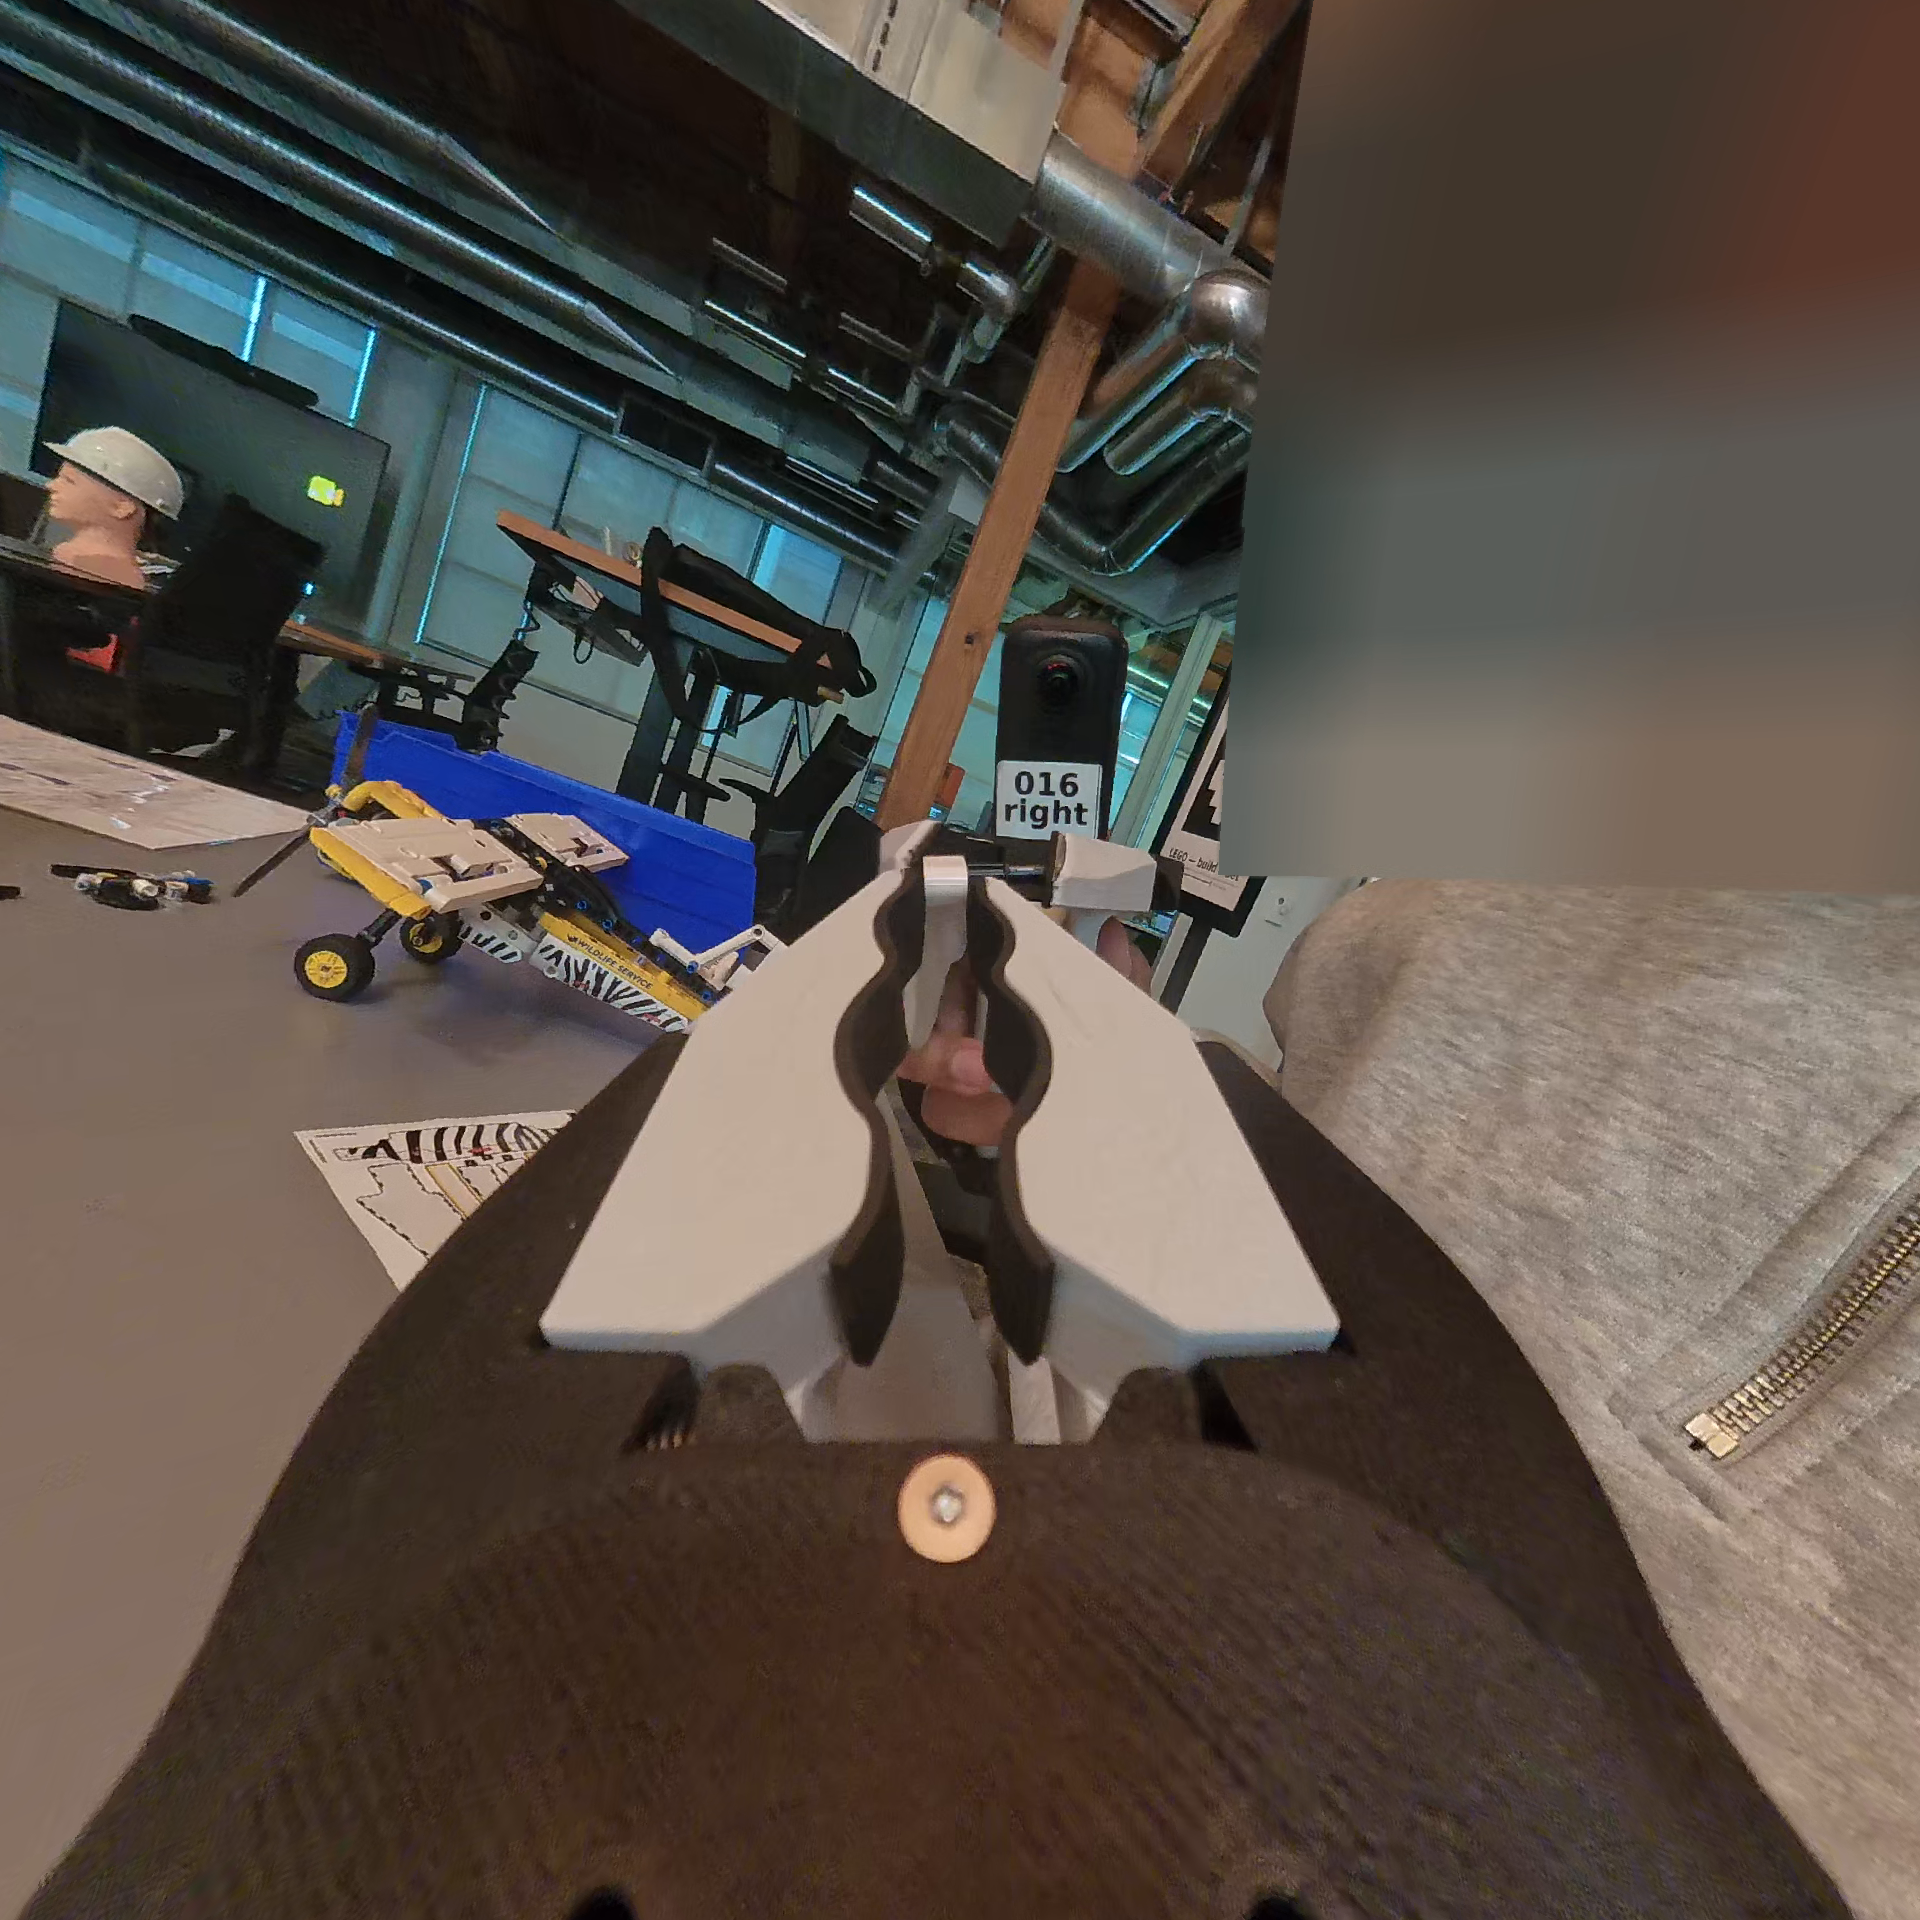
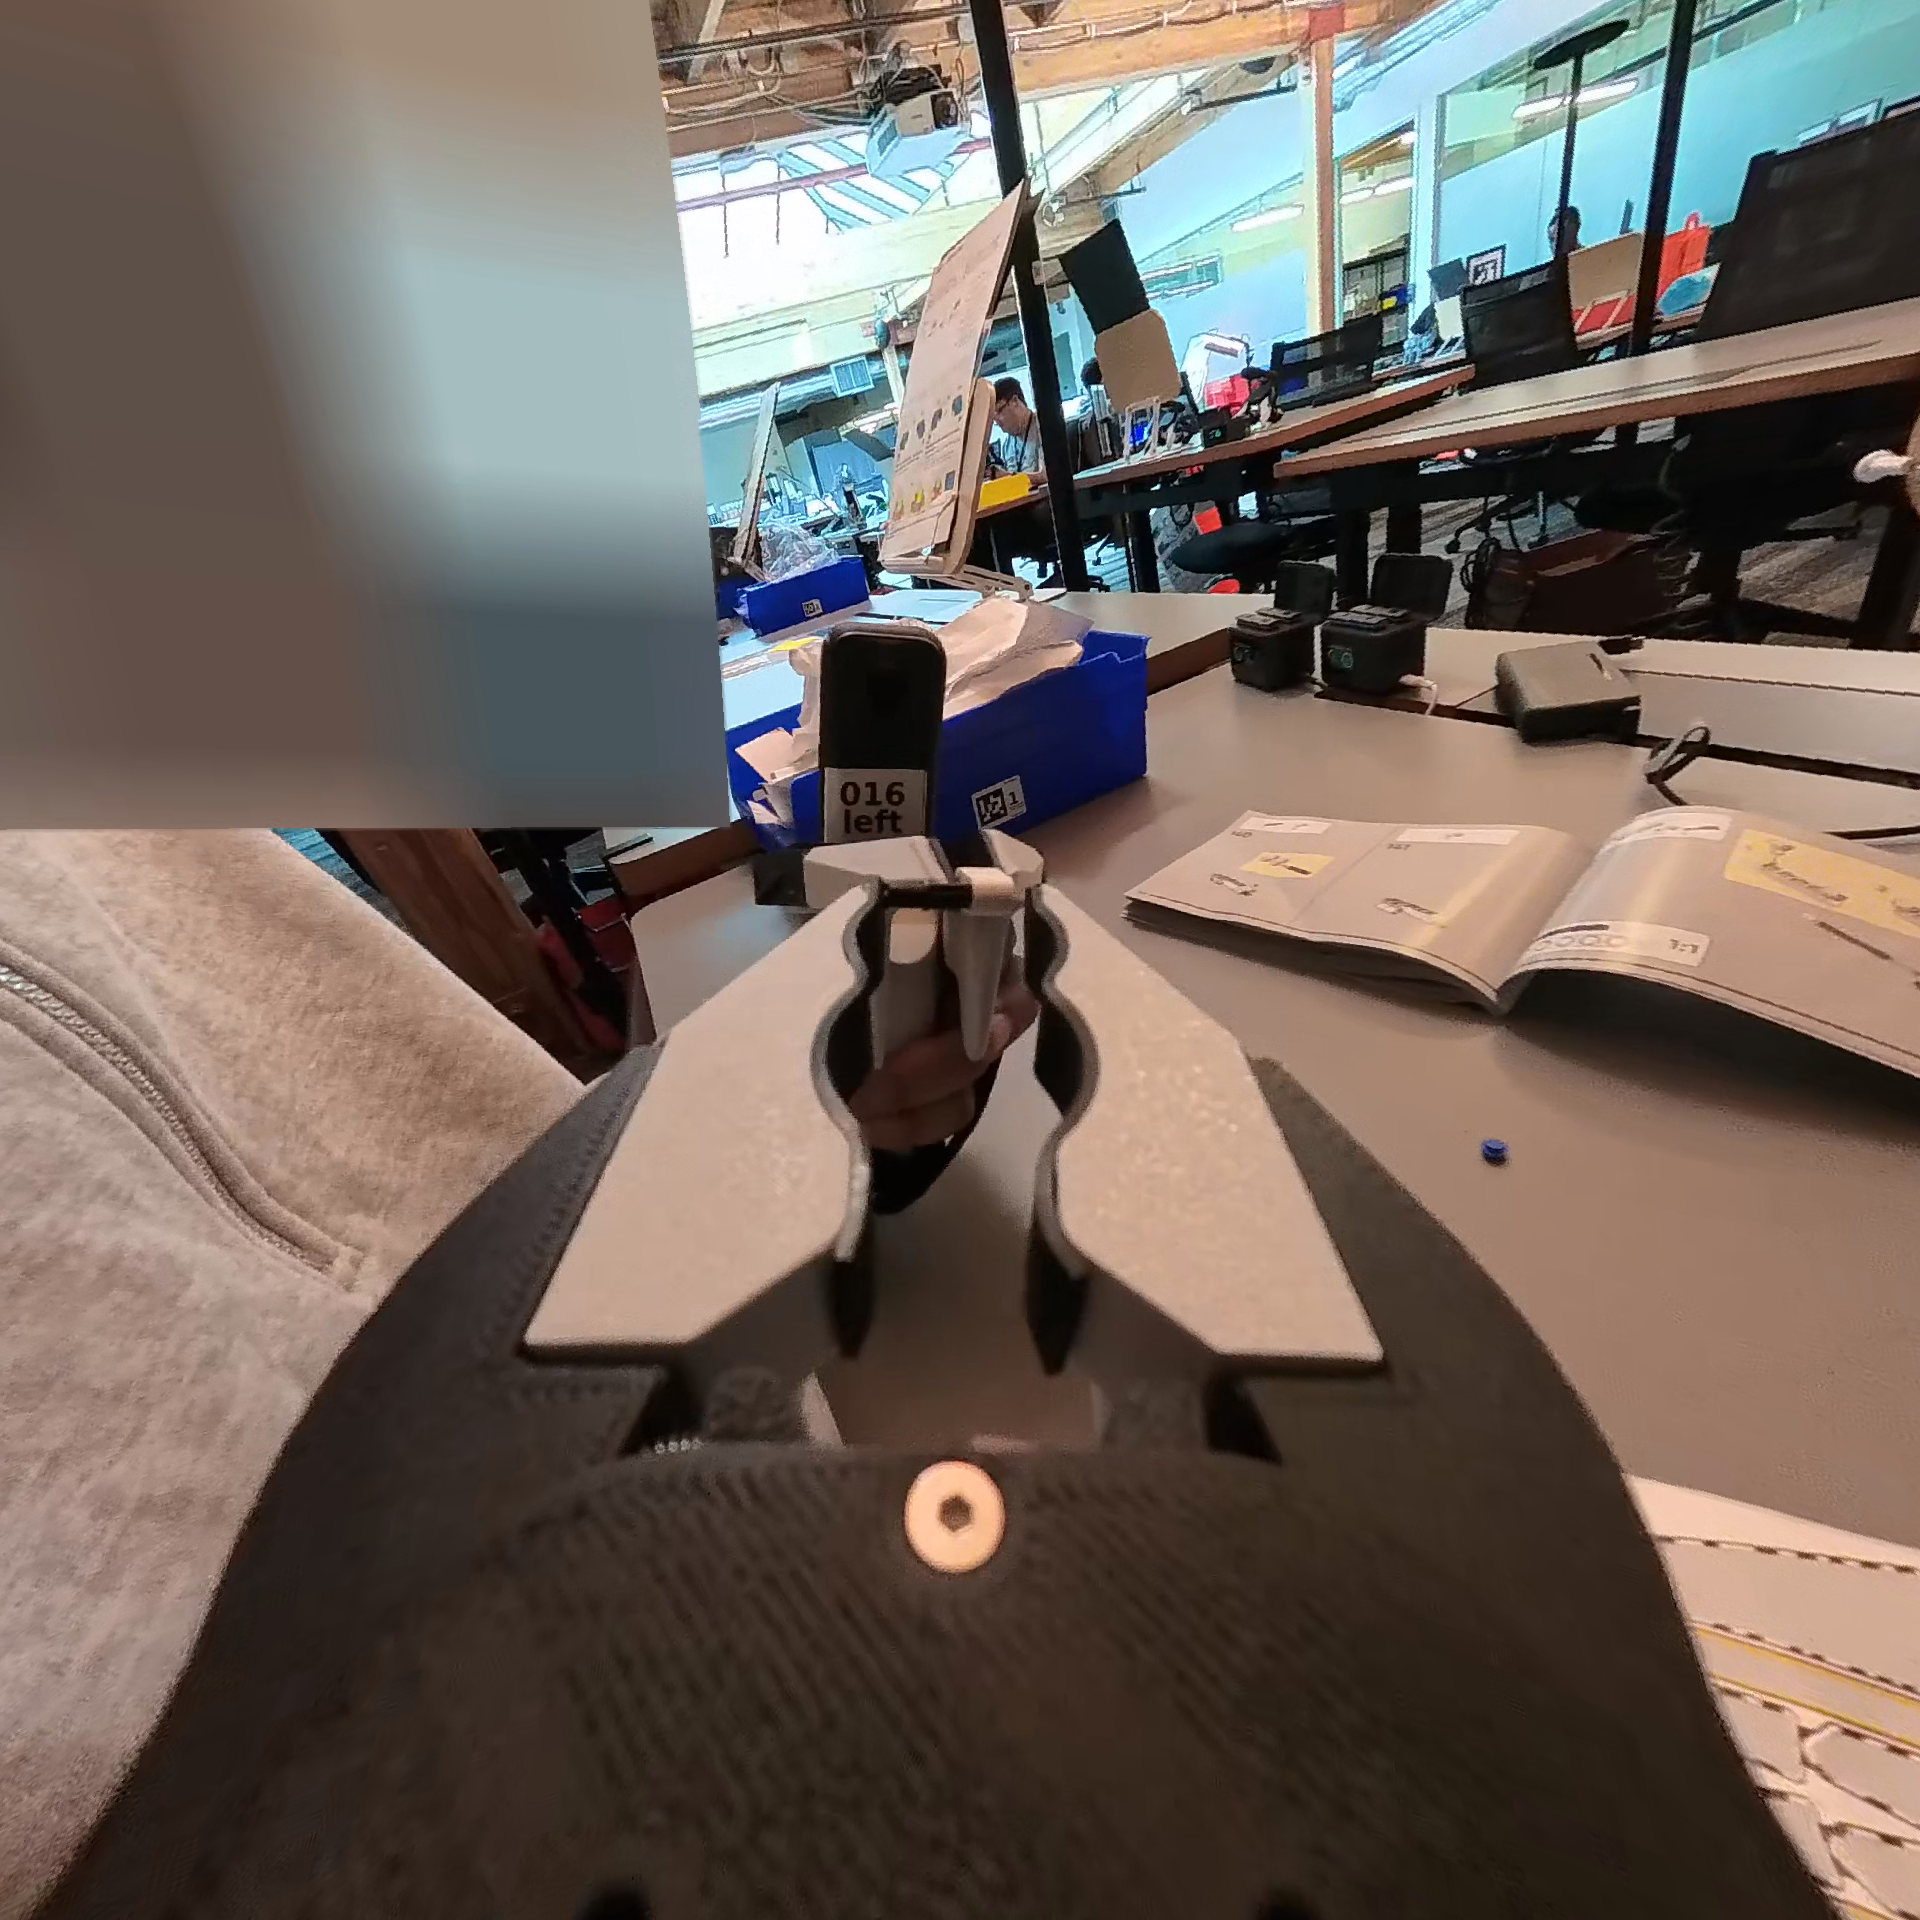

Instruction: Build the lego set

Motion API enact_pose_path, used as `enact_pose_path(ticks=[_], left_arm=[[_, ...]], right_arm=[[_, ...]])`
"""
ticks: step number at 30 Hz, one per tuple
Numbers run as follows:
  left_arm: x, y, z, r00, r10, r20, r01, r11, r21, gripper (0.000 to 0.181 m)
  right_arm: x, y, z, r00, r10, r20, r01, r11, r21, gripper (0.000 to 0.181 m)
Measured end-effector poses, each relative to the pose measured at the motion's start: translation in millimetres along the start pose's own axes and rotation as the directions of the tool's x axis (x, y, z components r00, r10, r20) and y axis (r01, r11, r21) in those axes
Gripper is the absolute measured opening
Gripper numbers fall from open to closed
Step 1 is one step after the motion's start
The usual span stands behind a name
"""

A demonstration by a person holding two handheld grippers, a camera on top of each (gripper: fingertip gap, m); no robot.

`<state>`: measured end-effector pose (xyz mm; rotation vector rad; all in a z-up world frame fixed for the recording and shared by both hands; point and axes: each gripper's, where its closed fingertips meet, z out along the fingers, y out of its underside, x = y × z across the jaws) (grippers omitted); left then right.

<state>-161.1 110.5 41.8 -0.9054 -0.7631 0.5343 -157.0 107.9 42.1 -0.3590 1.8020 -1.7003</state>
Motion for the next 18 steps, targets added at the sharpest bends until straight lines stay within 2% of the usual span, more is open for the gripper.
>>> enact_pose_path(ticks=[7, 18], left_arm=[[-0.4, 1.5, -0.3, 1.000, -0.001, 0.004, 0.001, 1.000, -0.013, 0.007], [-4.0, 7.8, 1.0, 0.999, 0.021, 0.048, -0.018, 0.998, -0.060, 0.007]], right_arm=[[-0.8, 1.2, 0.1, 0.999, -0.040, -0.011, 0.040, 0.999, -0.010, 0.022], [2.9, 6.3, -3.5, 1.000, 0.028, 0.014, -0.027, 0.999, -0.032, 0.022]])
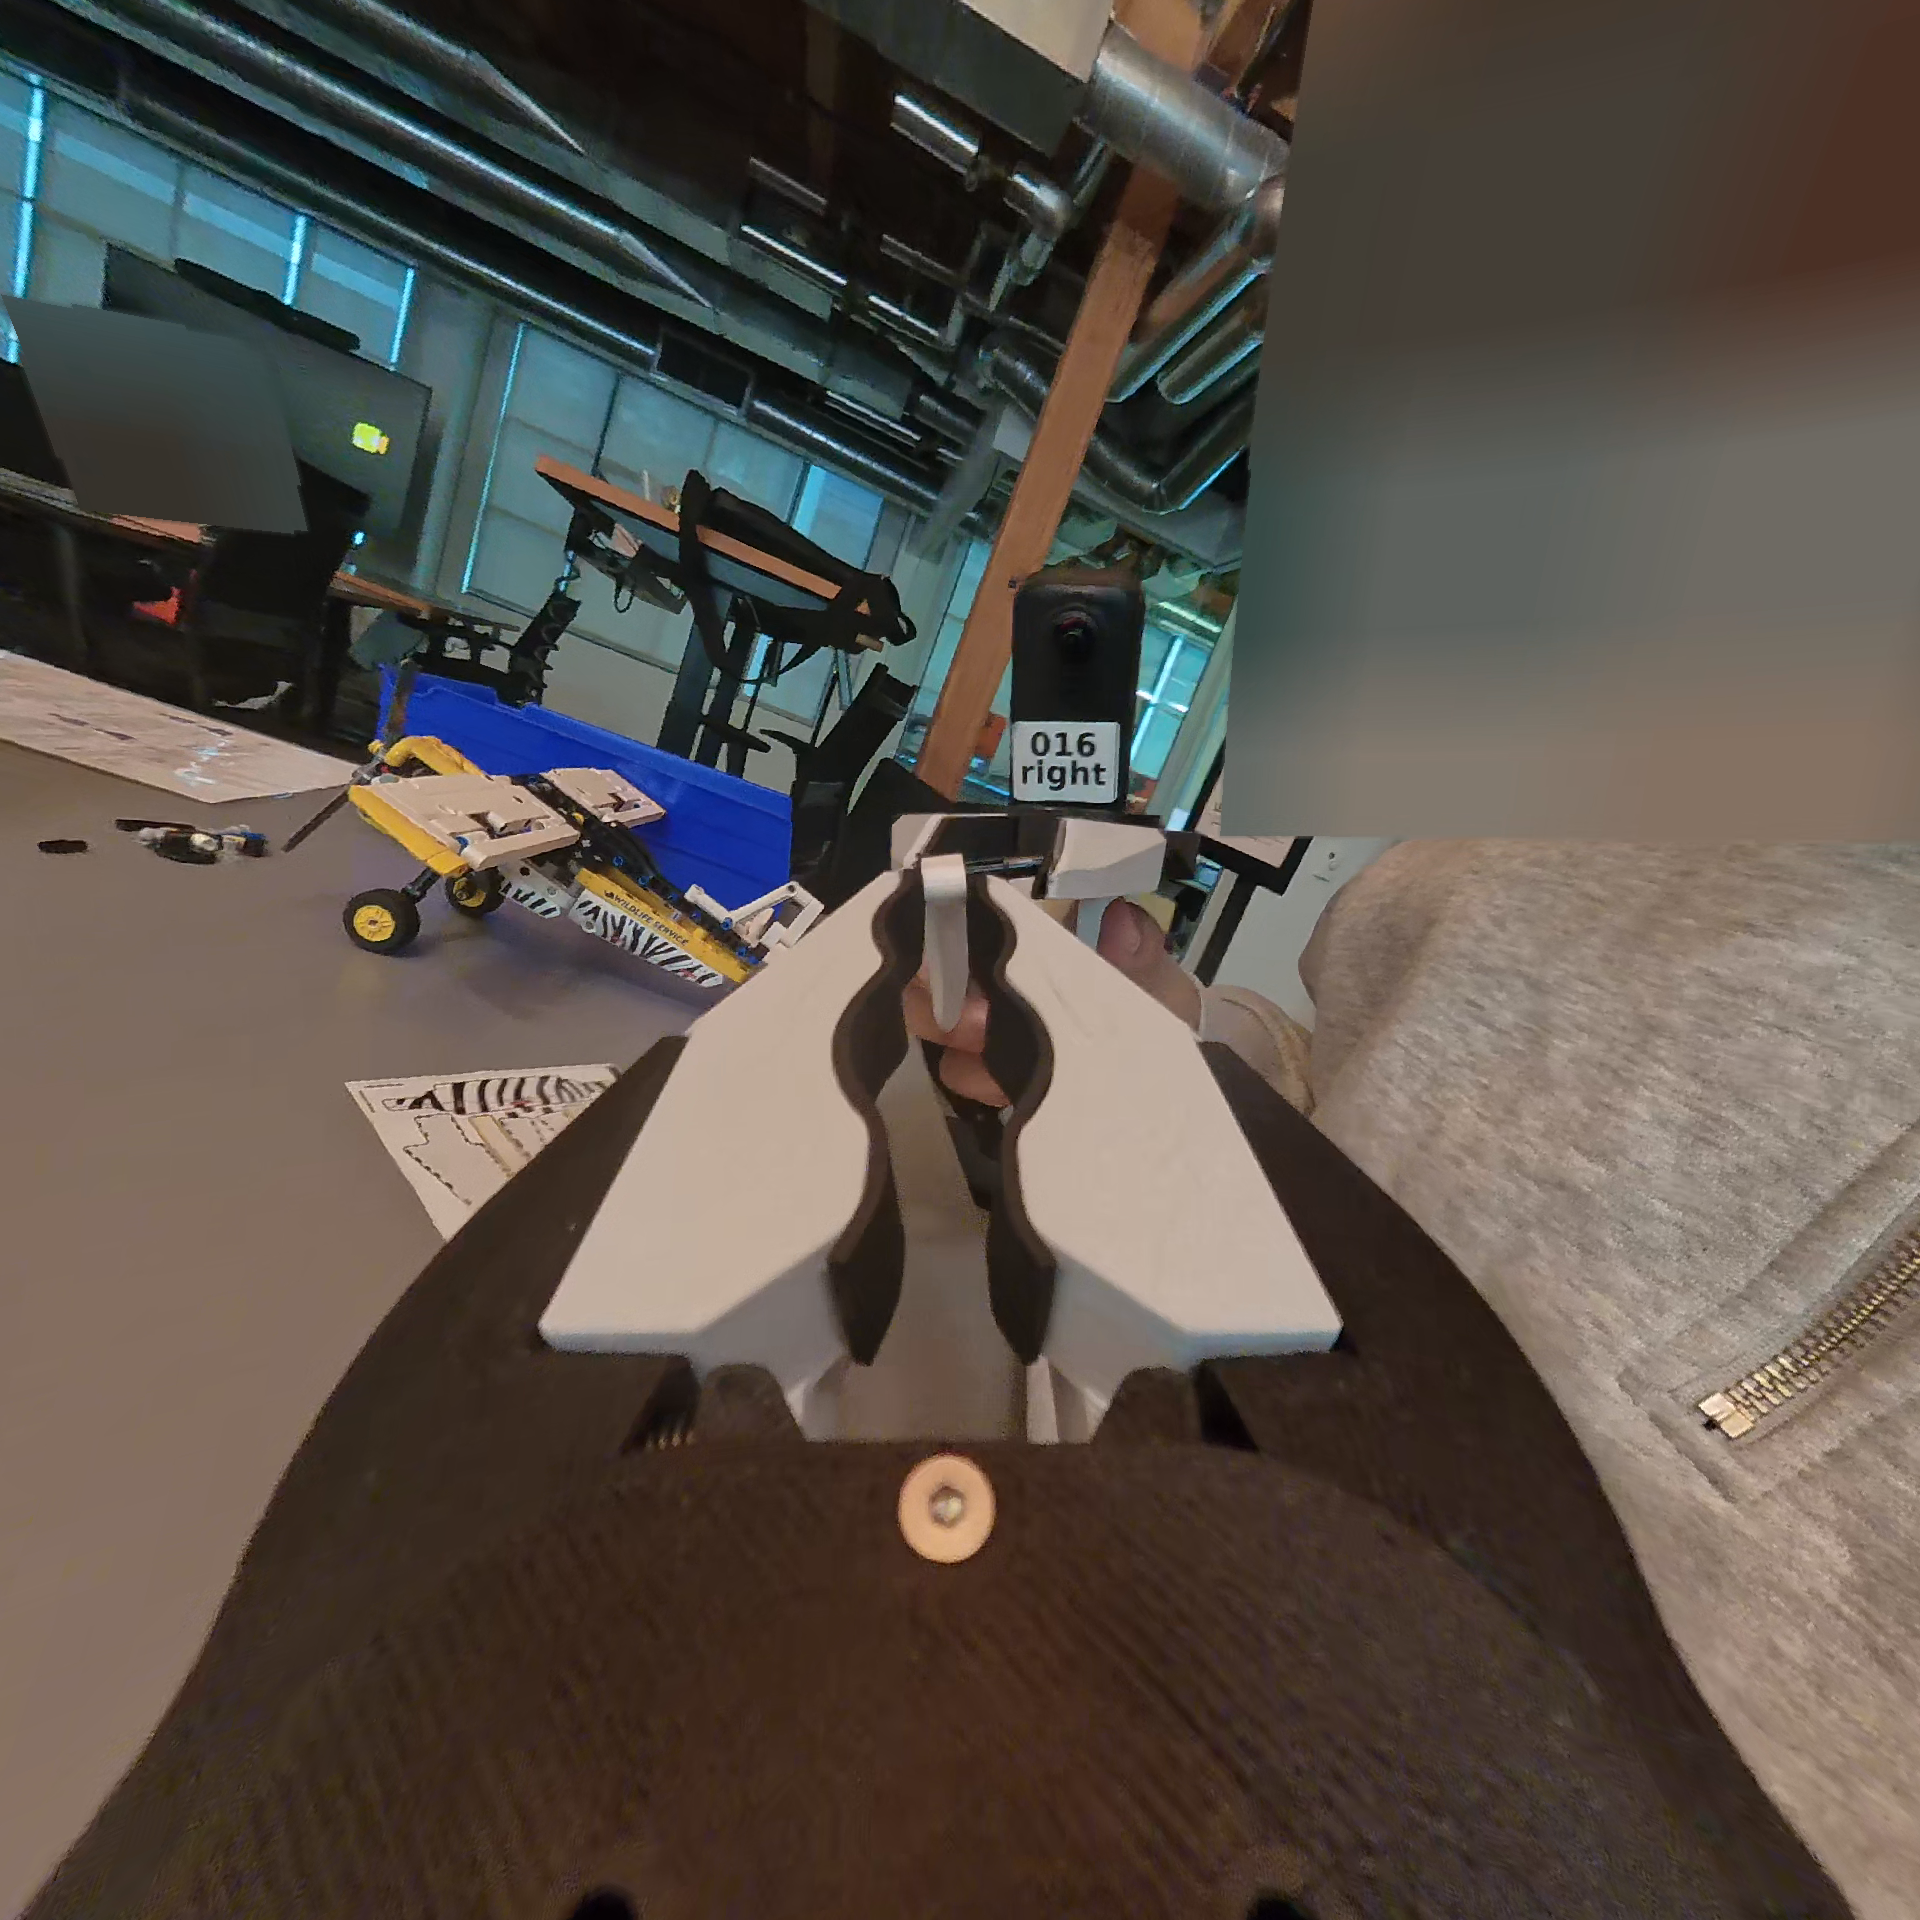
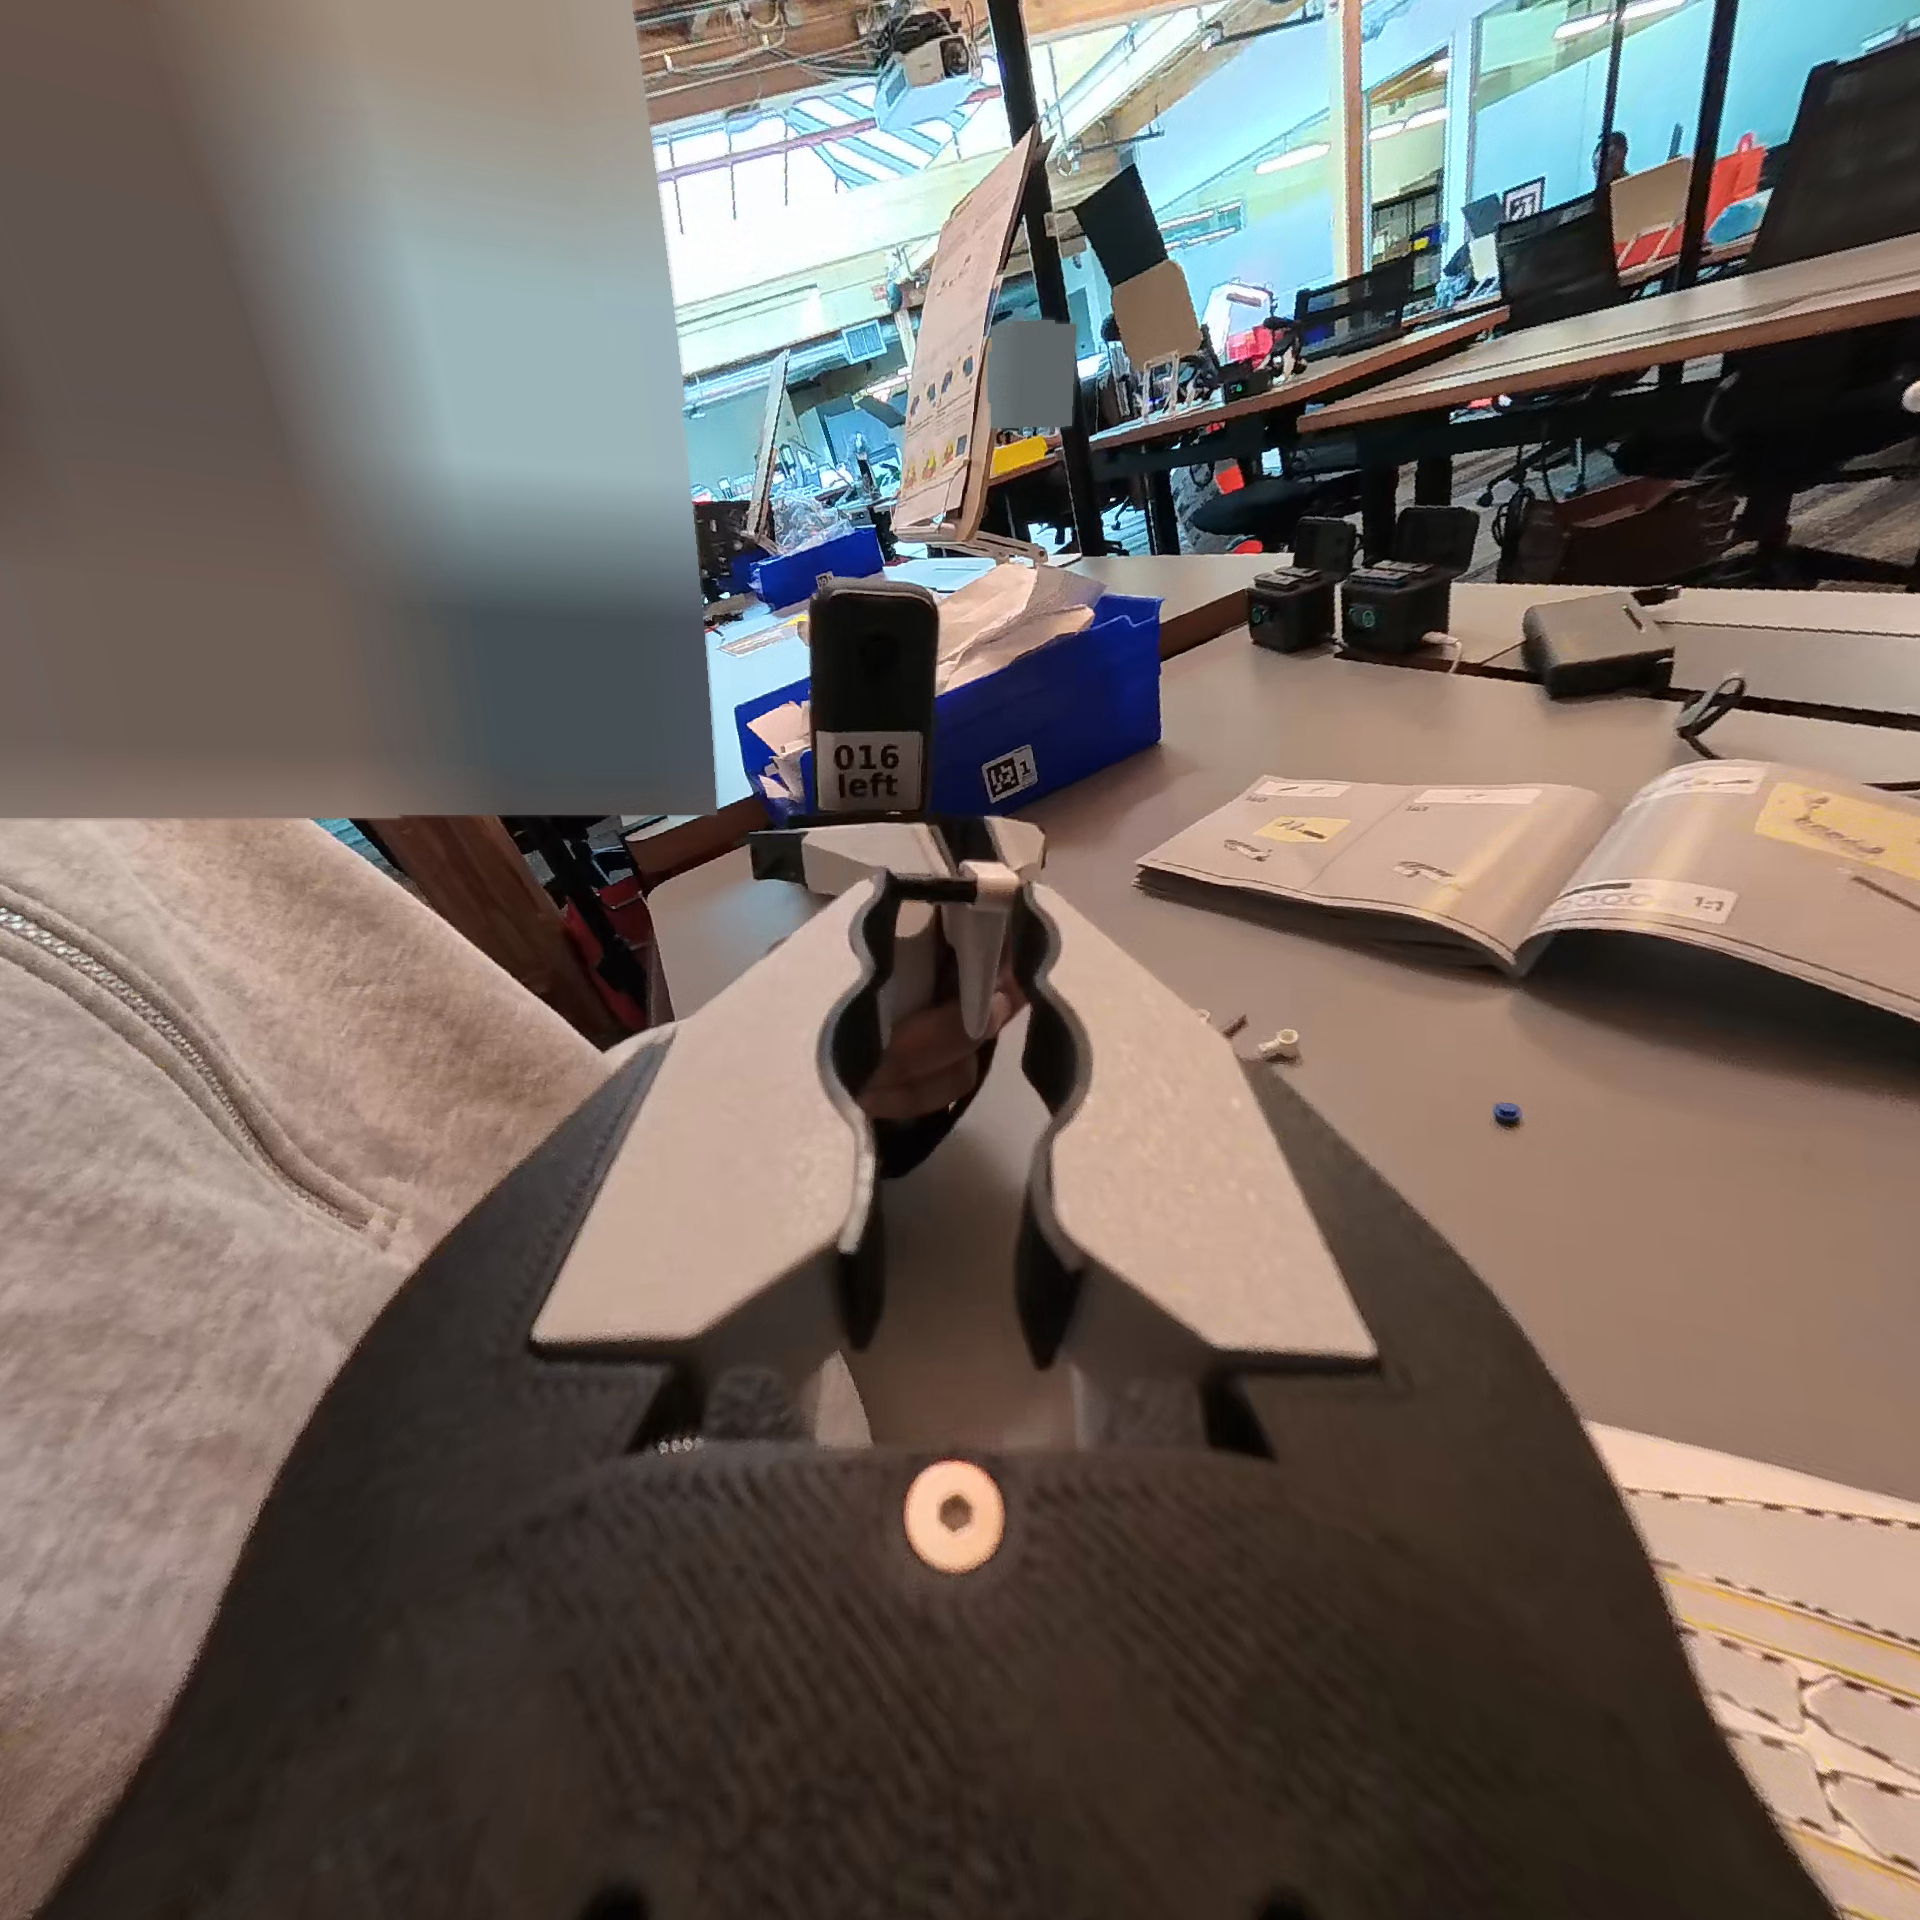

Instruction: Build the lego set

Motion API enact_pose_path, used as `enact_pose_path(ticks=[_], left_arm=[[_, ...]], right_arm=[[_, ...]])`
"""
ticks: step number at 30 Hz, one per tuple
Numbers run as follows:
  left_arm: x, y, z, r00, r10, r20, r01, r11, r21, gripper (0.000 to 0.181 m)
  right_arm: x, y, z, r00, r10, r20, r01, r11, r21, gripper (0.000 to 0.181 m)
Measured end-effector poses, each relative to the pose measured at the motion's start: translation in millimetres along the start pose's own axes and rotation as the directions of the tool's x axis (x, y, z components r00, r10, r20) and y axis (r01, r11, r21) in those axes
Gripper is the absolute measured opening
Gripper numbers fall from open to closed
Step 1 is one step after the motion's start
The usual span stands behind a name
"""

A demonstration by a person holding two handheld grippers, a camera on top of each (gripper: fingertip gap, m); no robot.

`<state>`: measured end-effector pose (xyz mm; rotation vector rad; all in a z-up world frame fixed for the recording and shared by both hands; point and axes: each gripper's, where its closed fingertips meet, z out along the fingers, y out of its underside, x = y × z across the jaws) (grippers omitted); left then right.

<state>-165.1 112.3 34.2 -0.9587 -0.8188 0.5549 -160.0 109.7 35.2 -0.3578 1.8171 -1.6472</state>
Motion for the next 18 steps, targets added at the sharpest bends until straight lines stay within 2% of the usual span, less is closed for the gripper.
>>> enact_pose_path(ticks=[10, 18], left_arm=[[0.7, -1.9, -1.5, 0.998, 0.051, 0.022, -0.051, 0.999, 0.004, 0.007], [5.5, -5.4, -3.5, 0.995, 0.096, 0.006, -0.096, 0.995, 0.019, 0.007]], right_arm=[[0.2, 0.9, 1.0, 1.000, -0.028, -0.006, 0.028, 1.000, -0.010, 0.021], [-3.6, -2.9, 3.3, 0.968, 0.215, 0.132, -0.220, 0.975, 0.022, 0.025]])
